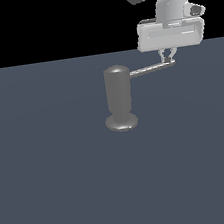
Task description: Turn on the faucet by rotating a designated handle.
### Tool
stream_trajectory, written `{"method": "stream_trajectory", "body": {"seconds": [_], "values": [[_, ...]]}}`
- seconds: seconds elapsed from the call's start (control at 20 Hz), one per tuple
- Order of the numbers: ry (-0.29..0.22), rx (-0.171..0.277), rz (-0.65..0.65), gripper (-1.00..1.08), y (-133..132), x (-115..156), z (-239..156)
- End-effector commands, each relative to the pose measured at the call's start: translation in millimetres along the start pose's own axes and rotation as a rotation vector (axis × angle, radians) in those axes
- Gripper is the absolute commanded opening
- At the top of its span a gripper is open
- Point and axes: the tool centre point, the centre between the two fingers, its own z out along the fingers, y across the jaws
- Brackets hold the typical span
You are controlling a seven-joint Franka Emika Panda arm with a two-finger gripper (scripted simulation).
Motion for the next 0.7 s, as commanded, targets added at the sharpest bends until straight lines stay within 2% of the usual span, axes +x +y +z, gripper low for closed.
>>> {"method": "stream_trajectory", "body": {"seconds": [0.0,0.65], "values": [[-0.004,0.001,-0.003,-1.00,-3.6,7.9,7.2],[-0.010,0.000,0.005,-1.00,-3.2,37.1,10.8]]}}
